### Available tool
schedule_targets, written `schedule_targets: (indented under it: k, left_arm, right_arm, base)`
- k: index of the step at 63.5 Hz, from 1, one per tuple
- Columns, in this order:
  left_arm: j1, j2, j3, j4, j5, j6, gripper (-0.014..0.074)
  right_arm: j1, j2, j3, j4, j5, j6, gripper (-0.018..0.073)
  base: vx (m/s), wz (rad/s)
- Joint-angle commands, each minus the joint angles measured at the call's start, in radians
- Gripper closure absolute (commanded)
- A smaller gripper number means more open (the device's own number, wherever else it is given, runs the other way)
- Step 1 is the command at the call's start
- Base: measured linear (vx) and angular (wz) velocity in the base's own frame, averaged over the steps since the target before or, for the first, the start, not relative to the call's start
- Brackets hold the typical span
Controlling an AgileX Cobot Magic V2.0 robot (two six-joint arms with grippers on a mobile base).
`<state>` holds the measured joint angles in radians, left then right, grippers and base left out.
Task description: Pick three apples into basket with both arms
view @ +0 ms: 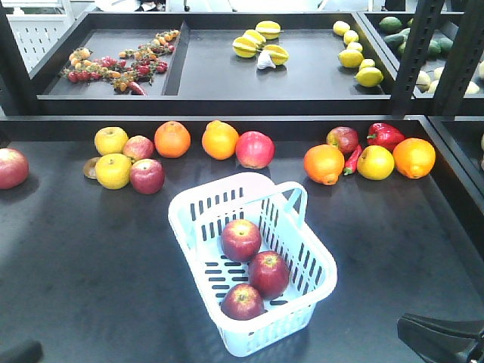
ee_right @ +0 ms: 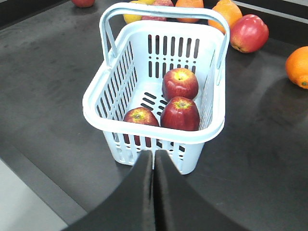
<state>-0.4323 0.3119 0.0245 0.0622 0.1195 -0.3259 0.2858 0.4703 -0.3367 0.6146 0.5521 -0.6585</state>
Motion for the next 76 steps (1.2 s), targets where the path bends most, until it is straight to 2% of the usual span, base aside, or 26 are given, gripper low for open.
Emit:
schedule_targets:
  k: [1, 6, 16, 23, 44, 49, 76]
  left_arm:
    - [0.049, -0.041, -0.02, 0.075, -0.071, -0.003, 0.0604]
    - [0.131, -0.104, -0.02, 0.106, -0.064, -0.003, 0.0604]
    - [0.278, -0.255, -0.02, 0.105, -0.051, 0.016, 0.0604]
    - [0.345, -0.346, -0.02, 0.104, -0.052, 0.052, 0.0604]
    - [0.51, -0.339, -0.02, 0.095, -0.08, 0.054, 0.0604]
    - [0.532, -0.339, -0.02, 0.095, -0.08, 0.046, 0.0604]
    - [0.532, -0.338, -0.023, 0.097, -0.07, 0.046, 0.0604]
  right_arm:
    - [-0.003, 0.003, -0.027, 0.022, -0.054, -0.004, 0.0561]
    - [-0.003, 0.003, -0.027, 0.022, -0.054, -0.004, 0.0561]
    - [-0.003, 0.003, -0.027, 0.022, -0.054, -0.004, 0.0561]
    - [-0.003, 0.003, -0.027, 0.022, -0.054, -0.004, 0.0561]
    - [-0.003, 0.003, -0.027, 0.022, -0.054, -0.004, 0.0561]
    - [-0.003, 0.003, -0.027, 0.022, -0.054, -0.004, 0.0561]
    - [-0.003, 0.003, -0.027, 0.022, -0.054, -0.004, 0.0561]
  base:
    - [0.0, 0.0]
    - [0.0, 0.0]
    - [0.0, 0.0]
    - [0.0, 0.0]
    - [0.0, 0.0]
    - [0.0, 0.0]
    - [0.0, 0.0]
